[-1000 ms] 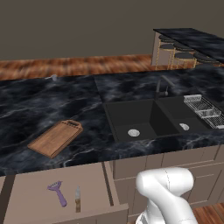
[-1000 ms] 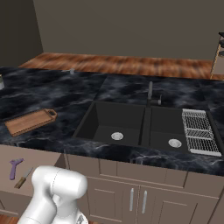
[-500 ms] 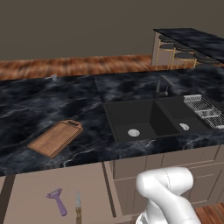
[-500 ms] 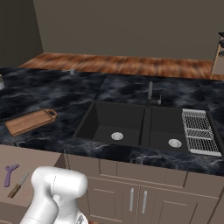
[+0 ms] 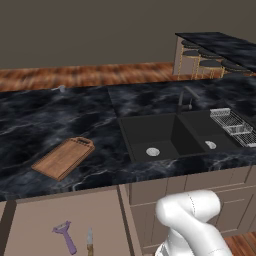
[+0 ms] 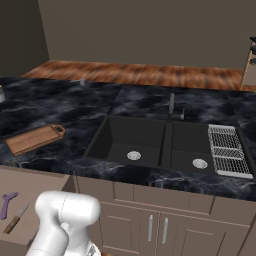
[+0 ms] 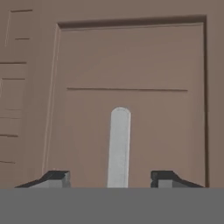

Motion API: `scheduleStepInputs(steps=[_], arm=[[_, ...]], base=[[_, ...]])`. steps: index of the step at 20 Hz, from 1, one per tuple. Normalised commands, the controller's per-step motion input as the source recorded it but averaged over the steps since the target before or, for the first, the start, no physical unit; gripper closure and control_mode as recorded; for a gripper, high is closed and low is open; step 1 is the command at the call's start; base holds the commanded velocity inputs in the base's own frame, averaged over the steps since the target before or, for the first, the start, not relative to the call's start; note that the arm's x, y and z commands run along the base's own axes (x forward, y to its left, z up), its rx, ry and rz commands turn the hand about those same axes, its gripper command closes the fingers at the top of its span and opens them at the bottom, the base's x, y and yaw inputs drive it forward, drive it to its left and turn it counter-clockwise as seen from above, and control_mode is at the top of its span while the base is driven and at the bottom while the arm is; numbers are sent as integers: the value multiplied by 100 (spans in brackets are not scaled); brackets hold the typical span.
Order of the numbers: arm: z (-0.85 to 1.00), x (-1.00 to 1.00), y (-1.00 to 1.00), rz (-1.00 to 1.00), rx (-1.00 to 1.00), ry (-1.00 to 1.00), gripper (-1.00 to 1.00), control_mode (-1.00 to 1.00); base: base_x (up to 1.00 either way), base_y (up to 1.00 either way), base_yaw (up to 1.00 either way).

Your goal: Open the drawer on the left and place the cutting tools on the cutting board.

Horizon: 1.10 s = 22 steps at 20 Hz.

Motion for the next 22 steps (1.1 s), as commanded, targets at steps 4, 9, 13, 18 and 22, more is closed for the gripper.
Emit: scheduleStepInputs(steps=[4,9,13,18,22], arm=[[0,-99,-4,0,0,0,-100,-100],[3,-99,-10,0,1,1,-100,-100],[22,-100,-3,0,0,5,-100,-100],[34,-81,-4,0,0,12,-100,-100],[66,-24,-15,-8,1,18,-100,-100]], base=[[0,0,0],[0,0,0],[0,0,0],[0,0,0],[0,0,0]])
